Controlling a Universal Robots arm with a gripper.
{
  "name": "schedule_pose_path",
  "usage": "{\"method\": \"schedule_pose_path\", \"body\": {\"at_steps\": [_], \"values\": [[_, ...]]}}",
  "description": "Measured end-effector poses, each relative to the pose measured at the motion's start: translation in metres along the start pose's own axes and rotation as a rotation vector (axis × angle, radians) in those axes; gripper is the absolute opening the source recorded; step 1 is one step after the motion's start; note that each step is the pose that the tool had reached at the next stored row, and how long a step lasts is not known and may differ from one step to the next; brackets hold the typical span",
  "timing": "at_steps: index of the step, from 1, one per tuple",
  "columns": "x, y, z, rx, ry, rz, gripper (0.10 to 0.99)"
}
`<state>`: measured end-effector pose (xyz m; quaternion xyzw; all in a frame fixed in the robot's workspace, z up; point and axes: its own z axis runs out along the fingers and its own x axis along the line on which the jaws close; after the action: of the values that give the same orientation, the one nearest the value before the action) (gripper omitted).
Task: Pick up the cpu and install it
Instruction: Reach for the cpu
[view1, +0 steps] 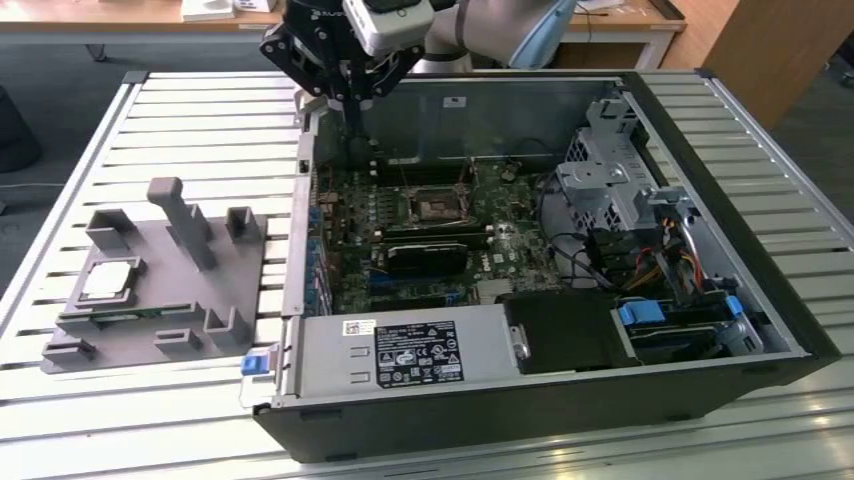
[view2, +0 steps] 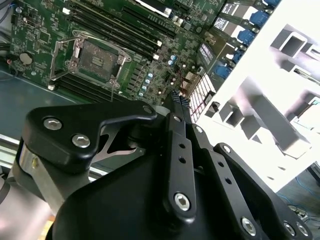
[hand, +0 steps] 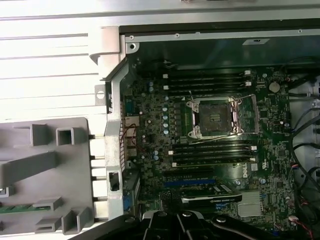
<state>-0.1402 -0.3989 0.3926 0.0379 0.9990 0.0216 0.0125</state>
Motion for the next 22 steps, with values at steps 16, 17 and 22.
{"method": "schedule_pose_path", "body": {"at_steps": [16, 17, 22], "values": [[0.0081, -0.0006, 0.0007, 0.0, 0.0022, 0.0, 0.106], [0.0086, -0.0007, 0.0007, 0.0, 0.0024, 0.0, 0.106], [0.0112, -0.0009, 0.001, 0.0, 0.0036, 0.0, 0.106]]}}
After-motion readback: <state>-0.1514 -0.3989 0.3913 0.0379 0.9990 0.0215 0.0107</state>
